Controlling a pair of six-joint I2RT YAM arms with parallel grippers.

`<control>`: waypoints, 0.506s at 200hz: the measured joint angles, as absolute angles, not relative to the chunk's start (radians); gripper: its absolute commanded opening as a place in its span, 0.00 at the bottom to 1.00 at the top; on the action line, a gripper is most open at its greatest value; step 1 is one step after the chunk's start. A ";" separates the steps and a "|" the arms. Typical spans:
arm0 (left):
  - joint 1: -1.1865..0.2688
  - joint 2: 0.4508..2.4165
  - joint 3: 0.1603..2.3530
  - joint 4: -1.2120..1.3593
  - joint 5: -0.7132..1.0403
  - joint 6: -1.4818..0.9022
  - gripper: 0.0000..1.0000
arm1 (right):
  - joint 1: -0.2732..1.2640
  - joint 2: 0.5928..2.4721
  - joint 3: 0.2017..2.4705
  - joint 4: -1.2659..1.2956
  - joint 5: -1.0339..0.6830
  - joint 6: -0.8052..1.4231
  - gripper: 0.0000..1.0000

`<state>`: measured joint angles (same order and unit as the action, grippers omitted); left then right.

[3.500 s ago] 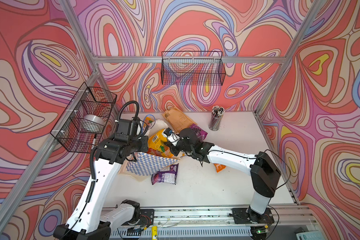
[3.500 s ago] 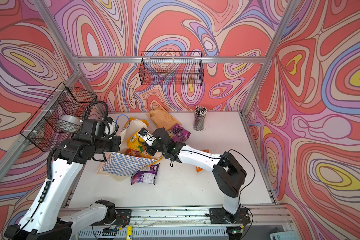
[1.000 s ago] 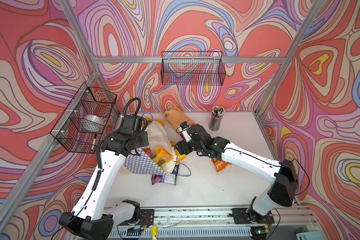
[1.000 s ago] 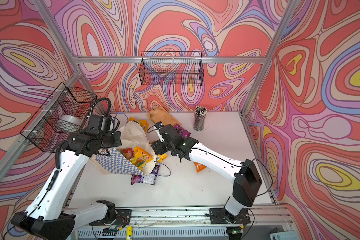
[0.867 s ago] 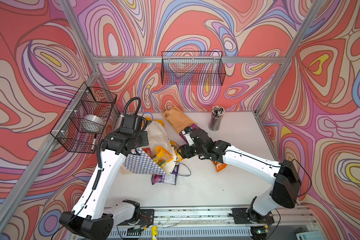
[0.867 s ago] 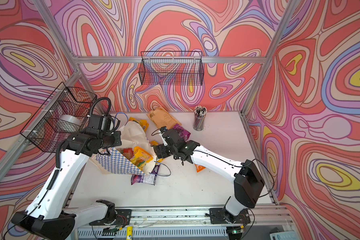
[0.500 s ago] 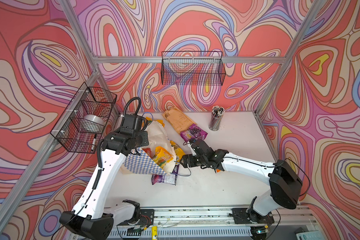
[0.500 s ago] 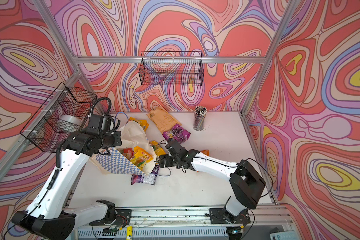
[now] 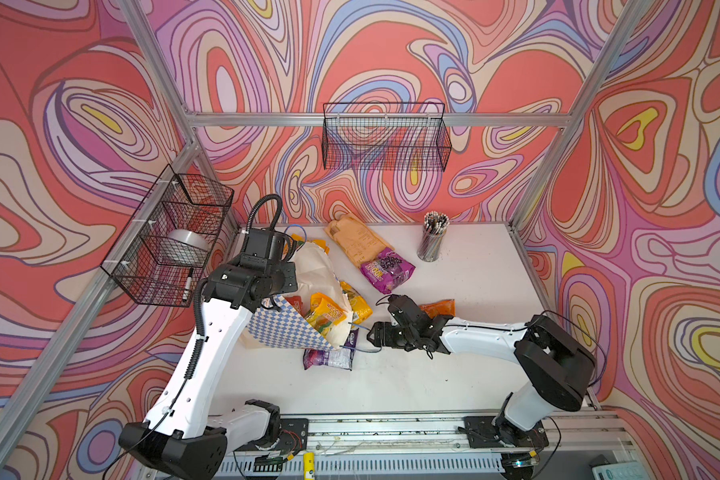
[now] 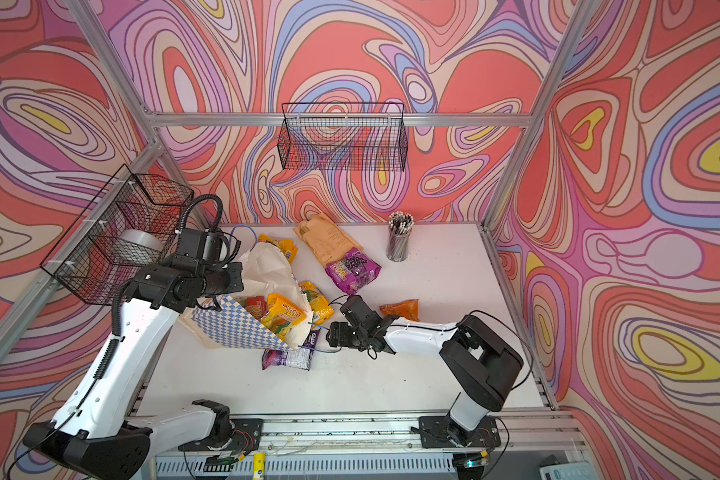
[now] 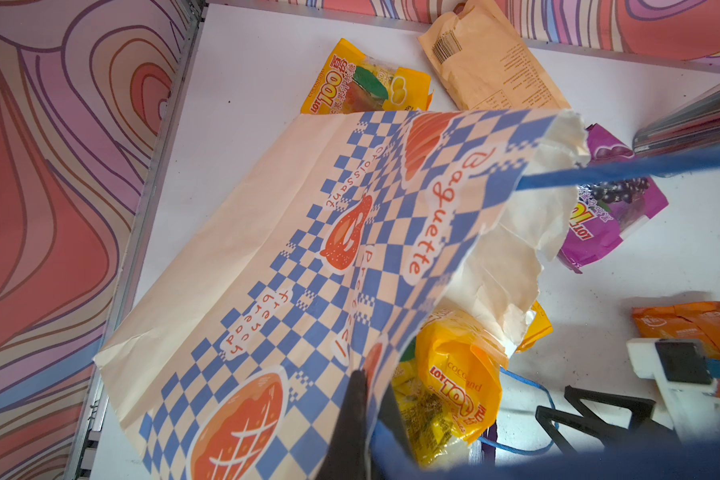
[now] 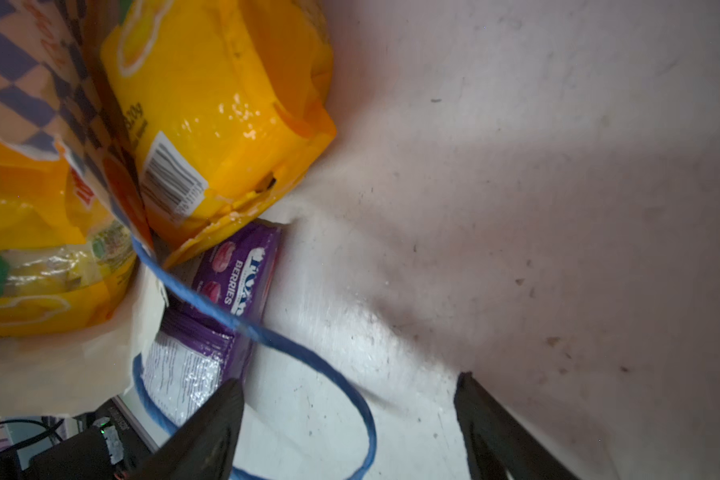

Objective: Place the snacks into the paper bag

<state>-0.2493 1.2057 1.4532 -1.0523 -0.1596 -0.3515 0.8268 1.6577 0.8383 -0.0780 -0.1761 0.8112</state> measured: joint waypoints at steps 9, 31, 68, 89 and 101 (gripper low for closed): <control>-0.249 1.206 1.453 -1.052 -0.159 -0.352 0.00 | 0.822 1.674 0.838 -0.060 -0.184 0.827 0.74; -0.249 1.206 1.453 -1.052 -0.158 -0.352 0.00 | 0.814 1.694 0.833 -0.021 -0.201 0.860 0.66; -0.249 1.204 1.453 -1.054 -0.159 -0.352 0.00 | 0.813 1.734 0.820 0.072 -0.271 0.907 0.36; -0.249 1.204 1.453 -1.055 -0.159 -0.352 0.00 | 0.813 1.746 0.807 0.131 -0.330 0.939 0.11; -0.249 1.204 1.457 -1.060 -0.159 -0.352 0.00 | 0.813 1.744 0.802 0.155 -0.358 0.960 0.00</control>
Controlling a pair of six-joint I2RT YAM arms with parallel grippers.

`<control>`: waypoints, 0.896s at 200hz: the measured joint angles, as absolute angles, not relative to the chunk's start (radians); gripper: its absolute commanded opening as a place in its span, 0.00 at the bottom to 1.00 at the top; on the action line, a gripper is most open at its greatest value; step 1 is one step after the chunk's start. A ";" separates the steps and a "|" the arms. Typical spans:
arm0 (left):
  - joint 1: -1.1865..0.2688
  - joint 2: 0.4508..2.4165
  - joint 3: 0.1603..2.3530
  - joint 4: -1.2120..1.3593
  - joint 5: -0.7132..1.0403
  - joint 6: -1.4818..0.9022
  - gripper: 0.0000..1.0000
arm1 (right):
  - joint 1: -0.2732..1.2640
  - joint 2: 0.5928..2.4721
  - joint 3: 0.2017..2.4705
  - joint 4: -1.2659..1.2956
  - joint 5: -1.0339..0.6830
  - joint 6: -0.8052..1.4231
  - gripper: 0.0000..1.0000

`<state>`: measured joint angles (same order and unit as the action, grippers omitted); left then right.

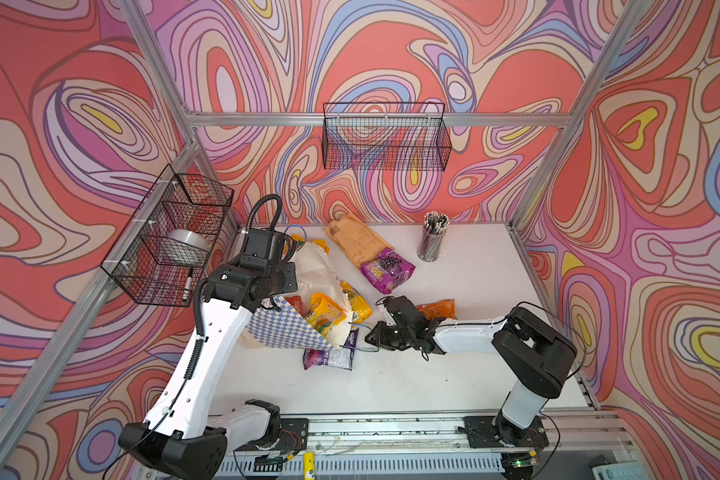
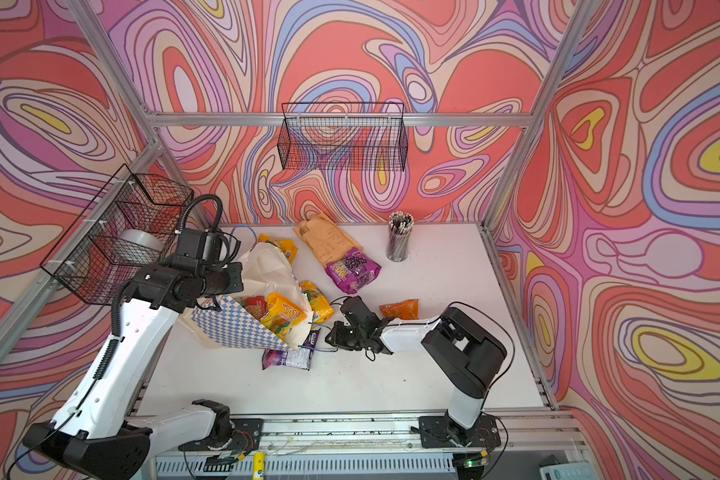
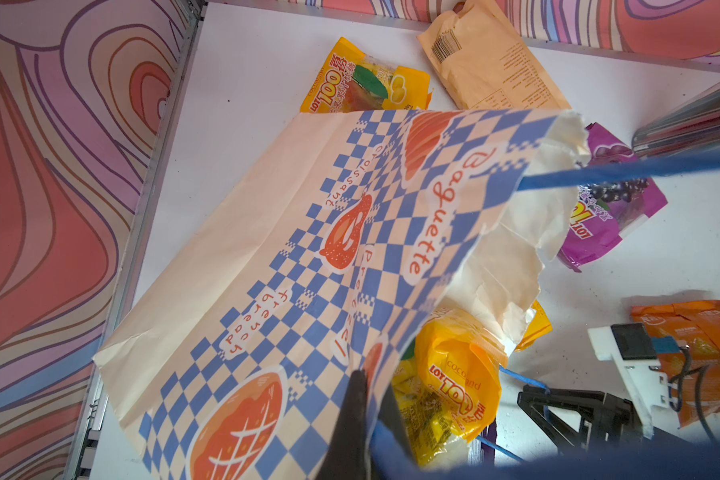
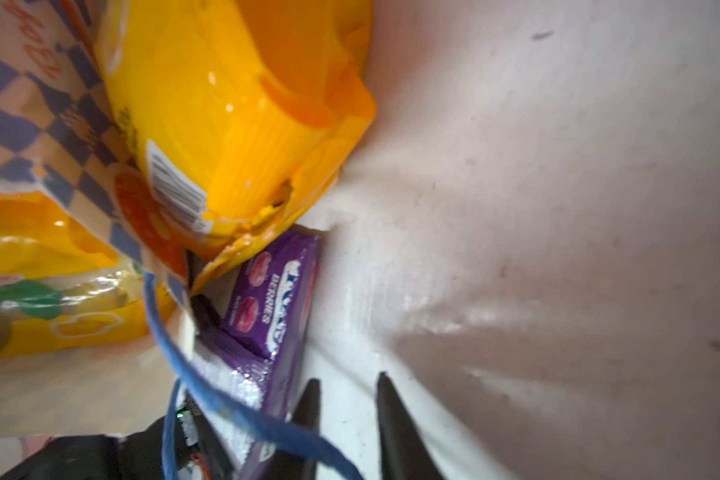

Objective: Place the snacks into the paper bag

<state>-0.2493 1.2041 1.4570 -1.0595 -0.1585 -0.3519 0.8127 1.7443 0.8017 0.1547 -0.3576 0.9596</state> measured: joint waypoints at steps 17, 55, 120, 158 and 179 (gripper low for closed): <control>-0.249 1.204 1.467 -1.067 -0.164 -0.352 0.00 | 0.813 1.726 0.801 0.165 -0.388 0.976 0.00; -0.194 1.227 1.527 -1.109 -0.160 -0.345 0.00 | 0.813 1.623 0.962 0.050 -0.428 0.946 0.00; 0.093 1.374 1.761 -1.158 -0.011 -0.336 0.00 | 0.813 1.782 1.821 -0.155 -0.488 0.820 0.00; 0.144 1.365 1.736 -1.171 0.006 -0.336 0.00 | 0.819 1.906 1.954 -0.152 -0.537 0.826 0.00; 0.144 1.357 1.711 -1.173 -0.002 -0.336 0.00 | 0.829 1.960 1.954 -0.175 -0.550 0.831 0.00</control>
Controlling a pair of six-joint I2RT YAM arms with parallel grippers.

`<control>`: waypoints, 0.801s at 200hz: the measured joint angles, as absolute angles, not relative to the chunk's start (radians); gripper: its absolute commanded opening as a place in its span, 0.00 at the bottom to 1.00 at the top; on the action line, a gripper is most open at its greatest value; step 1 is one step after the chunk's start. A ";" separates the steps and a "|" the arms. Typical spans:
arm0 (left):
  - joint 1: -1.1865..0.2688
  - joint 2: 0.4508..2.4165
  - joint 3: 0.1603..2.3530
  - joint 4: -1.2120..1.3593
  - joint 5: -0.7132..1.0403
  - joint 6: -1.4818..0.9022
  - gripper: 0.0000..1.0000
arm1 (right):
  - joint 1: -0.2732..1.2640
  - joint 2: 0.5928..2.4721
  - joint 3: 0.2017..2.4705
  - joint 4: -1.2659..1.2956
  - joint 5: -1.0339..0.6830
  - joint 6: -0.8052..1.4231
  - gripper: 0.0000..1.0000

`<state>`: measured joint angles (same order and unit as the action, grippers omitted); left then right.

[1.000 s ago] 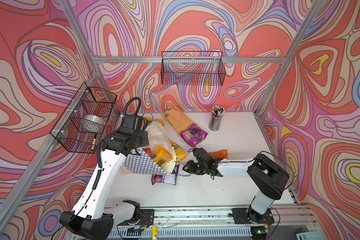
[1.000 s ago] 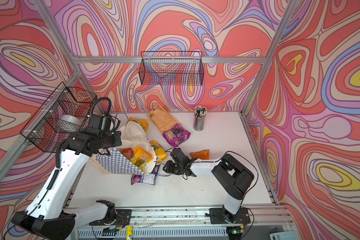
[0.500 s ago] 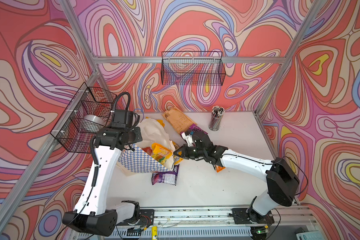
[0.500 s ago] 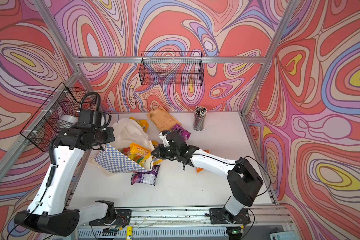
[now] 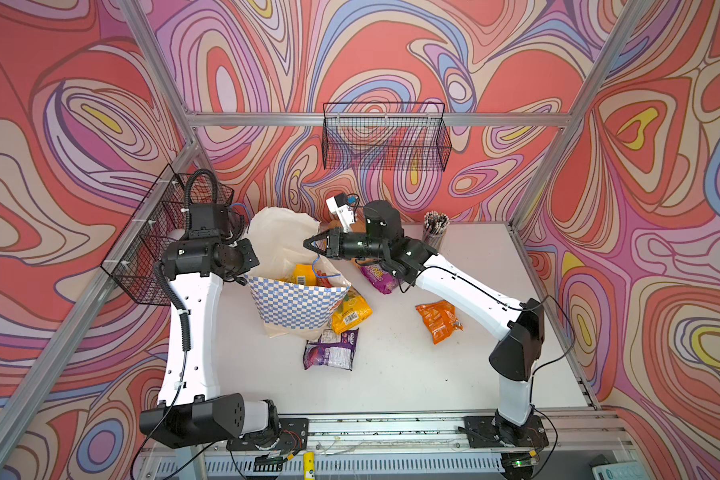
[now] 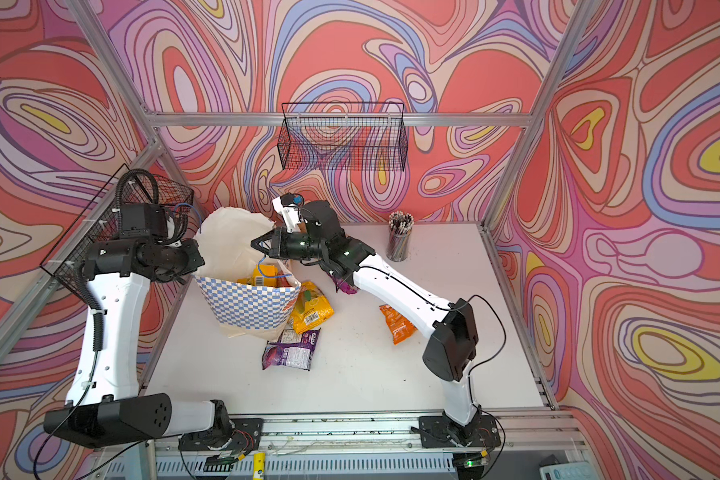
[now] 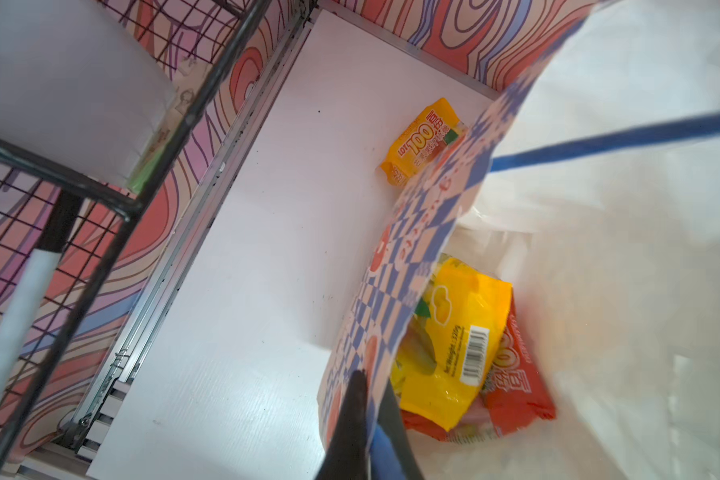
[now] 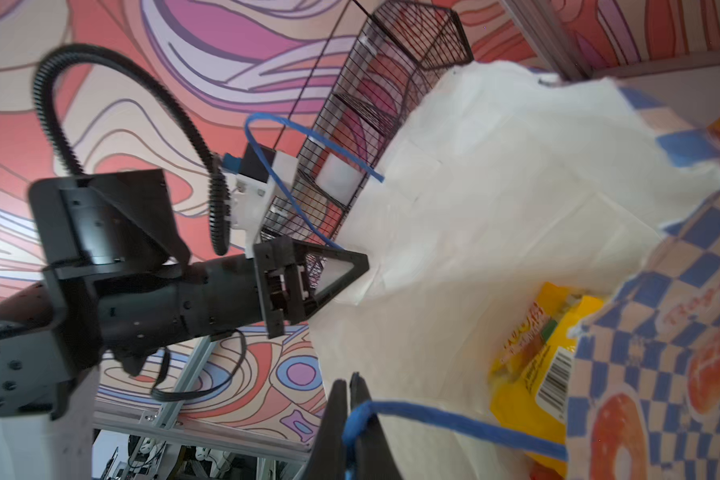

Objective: Place the snacks into the paper bag

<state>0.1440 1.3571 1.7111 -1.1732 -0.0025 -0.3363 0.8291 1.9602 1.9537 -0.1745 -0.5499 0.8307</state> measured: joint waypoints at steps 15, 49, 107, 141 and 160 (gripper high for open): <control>0.144 1.349 1.710 -1.181 -0.019 -0.337 0.00 | 0.839 1.985 1.951 -0.193 -0.558 0.831 0.00; 0.145 1.286 1.684 -1.181 -0.068 -0.337 0.00 | 0.854 1.990 1.950 -0.217 -0.570 0.825 0.00; 0.149 1.198 1.503 -1.142 -0.092 -0.349 0.00 | 0.859 1.990 1.907 -0.227 -0.559 0.811 0.00; 0.150 1.125 1.452 -1.108 -0.165 -0.375 0.00 | 0.865 1.990 1.967 -0.270 -0.544 0.787 0.00; 0.150 1.126 1.455 -1.109 -0.155 -0.386 0.00 | 0.870 1.989 1.989 -0.280 -0.527 0.776 0.00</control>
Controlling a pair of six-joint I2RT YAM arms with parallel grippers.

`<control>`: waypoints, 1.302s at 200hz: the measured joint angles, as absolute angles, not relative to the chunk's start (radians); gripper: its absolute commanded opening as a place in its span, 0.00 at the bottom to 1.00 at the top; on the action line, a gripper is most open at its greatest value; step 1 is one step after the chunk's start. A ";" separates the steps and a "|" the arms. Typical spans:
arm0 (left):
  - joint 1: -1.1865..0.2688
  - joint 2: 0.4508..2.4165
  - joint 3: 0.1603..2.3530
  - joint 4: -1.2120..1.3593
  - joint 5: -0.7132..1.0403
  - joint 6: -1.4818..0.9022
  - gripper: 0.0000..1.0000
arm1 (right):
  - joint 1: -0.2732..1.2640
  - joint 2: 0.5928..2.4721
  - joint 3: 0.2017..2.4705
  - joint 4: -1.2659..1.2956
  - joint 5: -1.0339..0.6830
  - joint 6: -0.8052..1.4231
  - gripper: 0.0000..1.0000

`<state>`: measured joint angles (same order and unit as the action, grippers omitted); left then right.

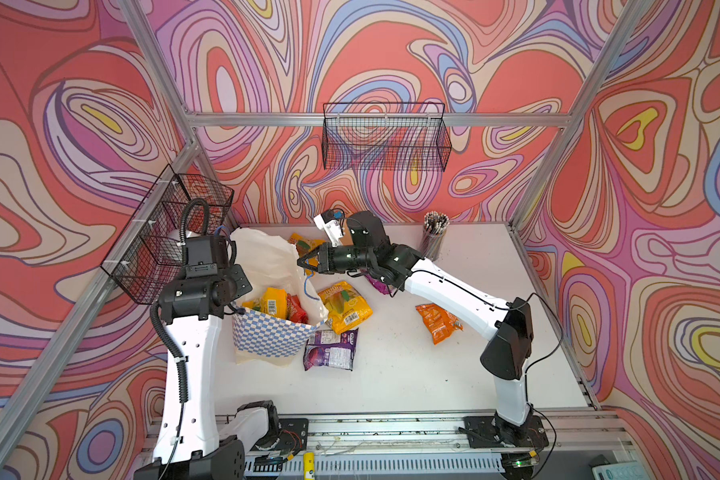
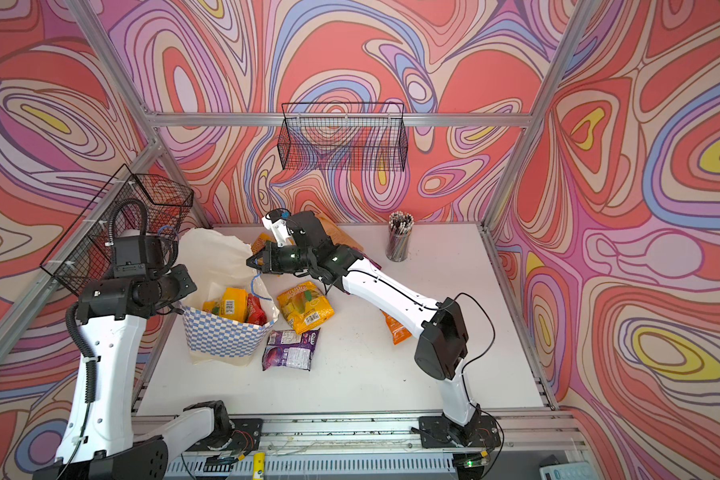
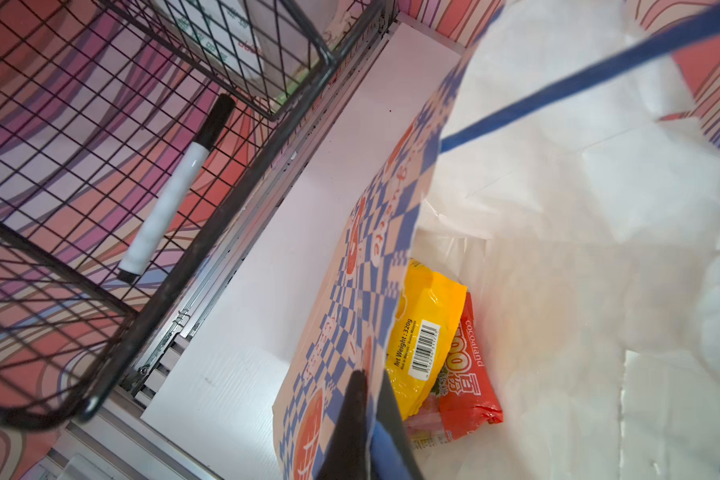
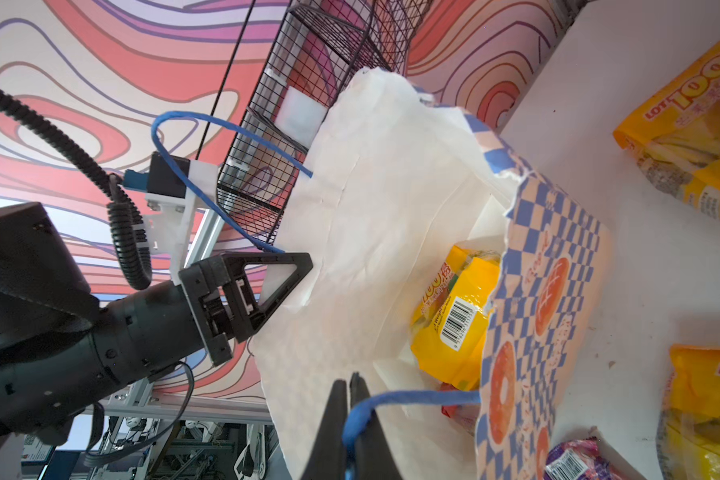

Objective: Place the snacks into the paper bag

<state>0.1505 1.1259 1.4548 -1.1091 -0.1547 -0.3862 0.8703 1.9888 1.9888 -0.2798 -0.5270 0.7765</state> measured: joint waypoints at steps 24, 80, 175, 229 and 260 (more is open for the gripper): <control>0.150 1.152 1.432 -1.076 -0.089 -0.405 0.00 | 0.861 1.964 1.938 -0.274 -0.477 0.772 0.00; 0.005 1.145 1.357 -1.023 0.011 -0.472 0.00 | 0.749 1.858 1.804 -0.308 -0.395 0.760 0.00; -0.154 1.169 1.385 -1.029 -0.191 -0.485 0.00 | 0.785 1.849 1.912 -0.374 -0.389 0.662 0.21; -0.024 1.137 1.339 -1.056 -0.221 -0.417 0.00 | 0.813 1.887 1.950 -0.427 -0.406 0.560 0.98; -0.010 1.137 1.332 -1.055 -0.215 -0.385 0.00 | 0.794 1.881 2.050 -0.546 -0.361 0.469 0.98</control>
<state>-0.0105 1.1366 1.3323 -1.0554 -0.2146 -0.3847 0.7944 1.8809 2.0502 -0.5461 -0.3611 0.4690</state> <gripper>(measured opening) 0.053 0.984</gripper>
